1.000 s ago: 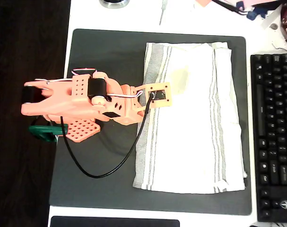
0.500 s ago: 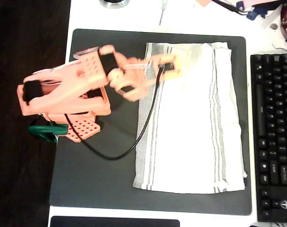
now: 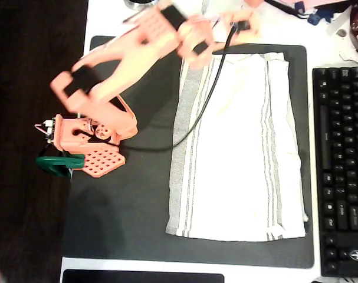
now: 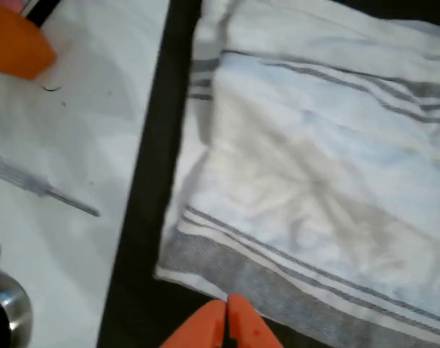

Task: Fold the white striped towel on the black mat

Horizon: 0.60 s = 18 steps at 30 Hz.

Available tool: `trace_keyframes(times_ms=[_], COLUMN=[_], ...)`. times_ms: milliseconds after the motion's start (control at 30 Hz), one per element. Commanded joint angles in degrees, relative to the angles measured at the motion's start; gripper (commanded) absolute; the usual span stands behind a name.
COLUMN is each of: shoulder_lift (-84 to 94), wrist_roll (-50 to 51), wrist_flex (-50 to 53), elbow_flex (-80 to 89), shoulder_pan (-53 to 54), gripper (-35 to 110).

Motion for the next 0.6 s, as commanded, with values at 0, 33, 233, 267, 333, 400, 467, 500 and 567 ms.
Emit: trace_keyframes(times_ms=[0, 33, 233, 267, 333, 400, 467, 500, 567], shoulder_lift=[-8.26, -10.63, -24.08, -25.49, -28.3, -30.06, -31.38, -32.17, -33.49], wrist_roll=[1.32, 1.76, 2.81, 2.81, 2.99, 2.99, 2.9, 2.55, 1.49], wrist_flex=[1.58, 1.67, 1.23, 0.62, 0.62, 0.88, 0.62, 0.26, -0.7], elbow_flex=[-9.76, -11.69, -20.57, -21.01, -22.59, -23.38, -23.82, -23.91, -23.99], shoulder_pan=[-2.55, -2.99, -3.16, -3.08, -2.72, -2.2, -1.41, -1.05, -0.35], gripper=[3, 4, 8, 9, 11, 13, 15, 16, 17])
